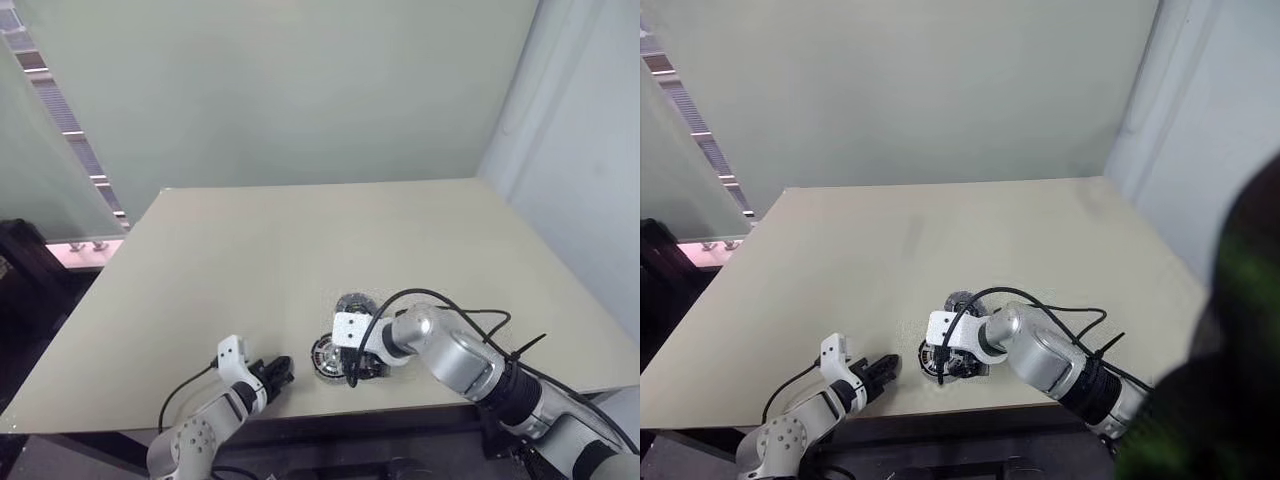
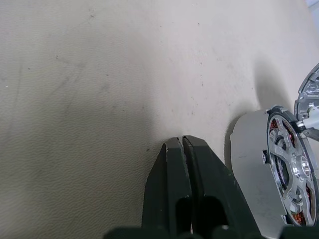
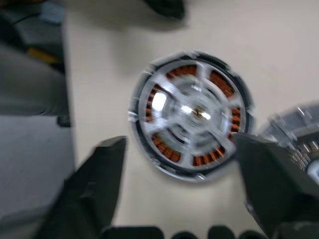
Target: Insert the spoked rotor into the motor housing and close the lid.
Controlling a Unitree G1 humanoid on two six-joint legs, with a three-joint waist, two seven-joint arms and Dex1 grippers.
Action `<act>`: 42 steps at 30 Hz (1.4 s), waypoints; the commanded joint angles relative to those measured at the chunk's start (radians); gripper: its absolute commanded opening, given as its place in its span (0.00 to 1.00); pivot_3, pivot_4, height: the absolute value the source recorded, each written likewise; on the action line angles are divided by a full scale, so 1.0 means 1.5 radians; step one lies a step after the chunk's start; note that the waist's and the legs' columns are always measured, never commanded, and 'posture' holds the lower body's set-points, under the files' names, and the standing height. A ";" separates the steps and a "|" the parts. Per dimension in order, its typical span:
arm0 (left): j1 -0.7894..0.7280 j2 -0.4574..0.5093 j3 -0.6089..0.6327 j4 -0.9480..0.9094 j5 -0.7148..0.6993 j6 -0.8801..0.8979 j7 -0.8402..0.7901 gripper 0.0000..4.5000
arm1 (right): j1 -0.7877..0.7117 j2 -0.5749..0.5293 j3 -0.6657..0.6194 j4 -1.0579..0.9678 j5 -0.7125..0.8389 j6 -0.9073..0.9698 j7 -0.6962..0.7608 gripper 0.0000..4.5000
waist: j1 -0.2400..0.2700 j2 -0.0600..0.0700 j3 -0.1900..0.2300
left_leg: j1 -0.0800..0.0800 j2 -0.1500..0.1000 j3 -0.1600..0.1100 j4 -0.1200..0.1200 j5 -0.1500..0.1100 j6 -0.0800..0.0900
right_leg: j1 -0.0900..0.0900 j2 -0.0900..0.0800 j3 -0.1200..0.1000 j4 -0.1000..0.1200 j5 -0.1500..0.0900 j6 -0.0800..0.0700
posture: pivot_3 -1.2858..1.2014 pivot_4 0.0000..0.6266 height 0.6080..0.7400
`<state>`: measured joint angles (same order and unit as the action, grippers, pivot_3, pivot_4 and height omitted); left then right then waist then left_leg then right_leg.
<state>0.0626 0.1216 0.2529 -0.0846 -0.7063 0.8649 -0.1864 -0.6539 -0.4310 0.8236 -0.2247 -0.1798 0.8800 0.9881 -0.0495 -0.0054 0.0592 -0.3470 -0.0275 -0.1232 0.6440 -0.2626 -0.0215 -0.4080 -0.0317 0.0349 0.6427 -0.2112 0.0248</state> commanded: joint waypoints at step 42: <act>-0.009 0.003 -0.019 -0.003 0.026 0.012 -0.008 0.00 | 0.047 0.124 0.000 0.114 -0.079 -0.017 -0.020 0.02 | 0.000 -0.001 -0.001 | 0.004 0.002 0.001 0.001 -0.001 -0.004 | 0.002 0.000 -0.002 0.000 -0.001 -0.002 | 0.52 0.00 1.00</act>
<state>0.0585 0.1297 0.2420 -0.0841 -0.6761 0.8792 -0.1929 -0.5790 -0.2775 0.8563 -0.0529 -0.3287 0.8251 0.9793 -0.0501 -0.0075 0.0574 -0.3408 -0.0244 -0.1218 0.6451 -0.2635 -0.0277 -0.4058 -0.0318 0.0324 0.6431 -0.2127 0.0223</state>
